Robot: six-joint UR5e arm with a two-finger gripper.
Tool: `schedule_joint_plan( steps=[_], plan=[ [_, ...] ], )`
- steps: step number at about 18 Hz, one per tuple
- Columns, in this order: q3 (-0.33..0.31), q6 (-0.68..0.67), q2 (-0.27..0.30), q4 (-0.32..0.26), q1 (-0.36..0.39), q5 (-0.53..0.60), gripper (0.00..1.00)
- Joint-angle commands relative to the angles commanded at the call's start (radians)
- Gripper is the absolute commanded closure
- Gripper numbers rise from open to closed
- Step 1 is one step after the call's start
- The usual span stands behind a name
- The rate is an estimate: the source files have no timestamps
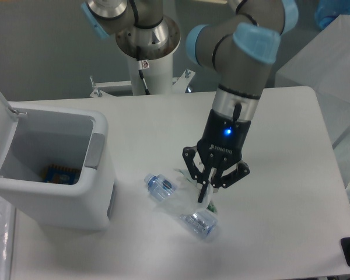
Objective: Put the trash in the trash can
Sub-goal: 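Carry the crumpled cup over the white bin and open the gripper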
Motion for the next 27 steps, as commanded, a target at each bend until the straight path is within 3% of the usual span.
schedule_joint_plan(
  steps=[5,11,16,18,19,20,21,22,27],
  plan=[
    [-0.011,-0.068,0.069,-0.002,-0.077,-0.002,1.00],
    [-0.148,-0.063,0.207,0.000,-0.167,-0.002,1.00],
    [-0.202,-0.062,0.247,0.000,-0.222,0.002,0.94],
    [-0.225,-0.034,0.247,0.006,-0.253,0.005,0.73],
    [-0.233,-0.007,0.248,0.008,-0.256,0.005,0.54],
    [-0.238,0.019,0.250,0.008,-0.258,0.005,0.24],
    [-0.241,0.042,0.259,0.008,-0.258,0.005,0.05],
    [-0.248,0.055,0.265,0.008,-0.258,0.005,0.01],
    [-0.244,0.053,0.268,0.008,-0.258,0.006,0.00]
  ],
)
